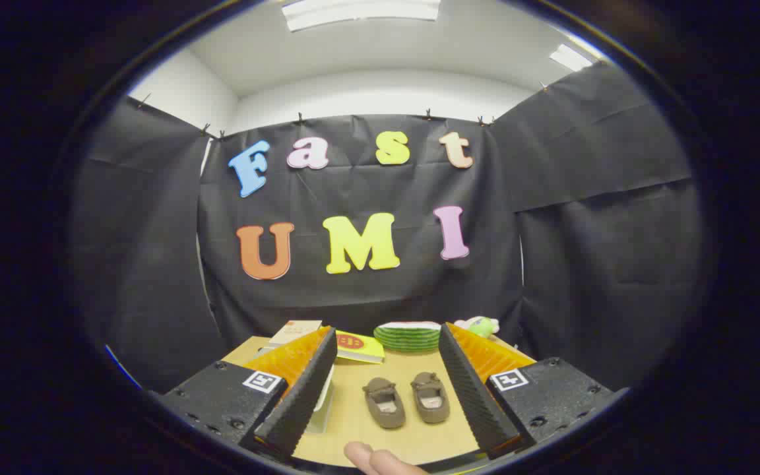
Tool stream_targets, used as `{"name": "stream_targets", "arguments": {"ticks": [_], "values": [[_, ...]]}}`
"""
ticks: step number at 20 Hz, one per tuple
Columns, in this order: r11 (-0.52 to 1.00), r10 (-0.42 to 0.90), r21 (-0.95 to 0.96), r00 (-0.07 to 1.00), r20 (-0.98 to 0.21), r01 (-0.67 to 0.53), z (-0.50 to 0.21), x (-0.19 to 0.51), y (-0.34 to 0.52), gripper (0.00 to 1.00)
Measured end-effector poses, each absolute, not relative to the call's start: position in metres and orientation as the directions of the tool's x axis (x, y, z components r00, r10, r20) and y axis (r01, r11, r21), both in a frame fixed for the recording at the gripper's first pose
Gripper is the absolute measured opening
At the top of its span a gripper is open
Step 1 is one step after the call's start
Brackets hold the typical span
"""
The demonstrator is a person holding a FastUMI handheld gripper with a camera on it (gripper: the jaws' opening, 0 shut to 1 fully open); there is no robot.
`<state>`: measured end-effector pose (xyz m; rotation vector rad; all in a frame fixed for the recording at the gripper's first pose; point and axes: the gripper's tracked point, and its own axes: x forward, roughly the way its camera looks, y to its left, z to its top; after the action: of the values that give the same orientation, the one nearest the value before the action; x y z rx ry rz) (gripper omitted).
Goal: Open the storage box then place both shoes into the box .Put the left shoe in first, then the right shoe, with the right side of both shoes facing outward in a uniform manner.
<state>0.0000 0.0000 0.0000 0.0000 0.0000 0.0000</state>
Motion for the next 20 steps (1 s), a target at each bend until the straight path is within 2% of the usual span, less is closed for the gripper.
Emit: {"name": "stream_targets", "arguments": {"ticks": [5,12,17,20], "values": [[0.998,0.049,-0.042,0.999,0.020,-0.048,-0.001,-0.019,0.023,0.99],[0.997,0.040,-0.072,0.999,0.022,-0.038,-0.008,-0.026,0.025,0.99],[0.997,0.042,-0.060,0.999,-0.031,-0.044,-0.026,-0.011,0.023,0.99],[0.996,0.076,-0.040,0.991,-0.107,-0.080,-0.051,0.007,0.028,0.99]]}}
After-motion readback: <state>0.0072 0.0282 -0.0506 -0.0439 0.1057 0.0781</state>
